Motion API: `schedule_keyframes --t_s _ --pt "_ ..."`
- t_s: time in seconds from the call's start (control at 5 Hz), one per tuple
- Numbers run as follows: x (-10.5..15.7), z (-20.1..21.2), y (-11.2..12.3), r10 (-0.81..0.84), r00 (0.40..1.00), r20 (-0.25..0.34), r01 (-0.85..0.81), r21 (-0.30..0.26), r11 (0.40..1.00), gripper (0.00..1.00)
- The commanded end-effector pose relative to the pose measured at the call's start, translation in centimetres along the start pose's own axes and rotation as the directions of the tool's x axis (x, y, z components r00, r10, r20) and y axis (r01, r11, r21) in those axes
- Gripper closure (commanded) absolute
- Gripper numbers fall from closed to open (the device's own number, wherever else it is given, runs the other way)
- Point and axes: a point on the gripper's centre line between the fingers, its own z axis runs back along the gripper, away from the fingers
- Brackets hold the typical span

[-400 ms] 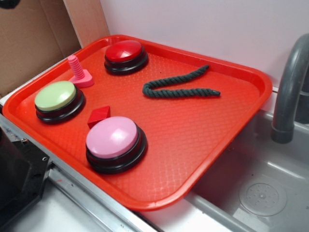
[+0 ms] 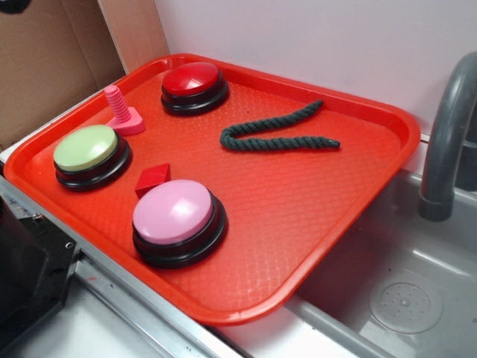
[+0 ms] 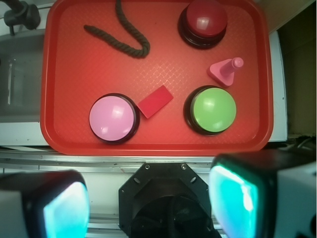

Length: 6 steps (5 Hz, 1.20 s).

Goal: Push the green button.

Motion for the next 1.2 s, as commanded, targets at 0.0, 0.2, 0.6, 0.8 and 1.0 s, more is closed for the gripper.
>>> schedule_keyframes --t_s 0.0,0.2,0.6,0.8,1.0 --pt "-0.1 -7.1 5.7 0.140 0.986 -0.093 -0.137 0.032 0.990 0.00" --pt "2.0 -9.1 8.2 0.127 0.991 -0.037 -0.123 0.078 0.989 0.00" --pt "4.0 -13.2 10.8 0.177 0.979 0.096 -0.191 0.157 0.969 0.00" --pt "3.0 -15.0 11.6 0.261 0.959 0.108 -0.277 0.165 0.947 0.00" --pt "2.9 -16.3 12.2 0.277 0.956 0.098 -0.291 0.177 0.940 0.00"
